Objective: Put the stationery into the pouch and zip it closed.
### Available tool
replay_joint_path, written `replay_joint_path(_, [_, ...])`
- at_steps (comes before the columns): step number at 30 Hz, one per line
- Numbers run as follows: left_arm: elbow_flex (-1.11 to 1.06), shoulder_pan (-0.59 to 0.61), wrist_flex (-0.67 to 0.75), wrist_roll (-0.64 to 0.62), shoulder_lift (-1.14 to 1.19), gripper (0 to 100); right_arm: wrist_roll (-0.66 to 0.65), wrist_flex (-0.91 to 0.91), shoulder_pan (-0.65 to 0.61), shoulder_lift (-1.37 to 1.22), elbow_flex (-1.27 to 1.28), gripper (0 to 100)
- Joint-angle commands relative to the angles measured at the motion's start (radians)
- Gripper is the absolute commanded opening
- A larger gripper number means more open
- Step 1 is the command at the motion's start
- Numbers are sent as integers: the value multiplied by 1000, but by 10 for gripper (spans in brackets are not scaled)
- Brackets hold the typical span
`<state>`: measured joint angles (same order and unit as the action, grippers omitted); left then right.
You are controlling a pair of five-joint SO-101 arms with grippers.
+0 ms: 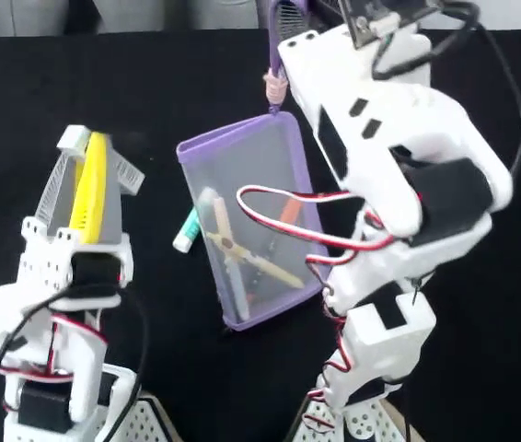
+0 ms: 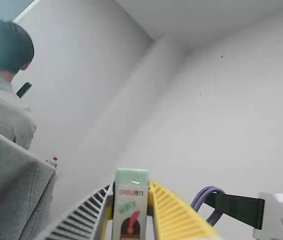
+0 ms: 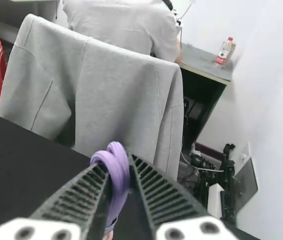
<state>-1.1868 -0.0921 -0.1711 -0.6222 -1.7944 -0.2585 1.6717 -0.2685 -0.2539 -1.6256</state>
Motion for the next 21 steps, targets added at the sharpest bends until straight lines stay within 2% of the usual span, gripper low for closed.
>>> replay_joint_path(1, [31, 15, 100, -35, 149, 29, -9, 31, -49, 93, -38, 11])
replay_joint_path(5, [120, 16, 106, -130, 407, 29, -29, 68, -97, 148, -35, 11])
replay_joint_path(10, [239, -25, 61, -169, 641, 29, -52, 83, -101, 166, -35, 11])
replay_joint_path(16, [199, -170, 63, -169, 626, 29, -49, 87, -103, 166, -41, 11])
replay_joint_path(21, [137, -191, 64, -97, 560, 29, -51, 87, -103, 166, -38, 11])
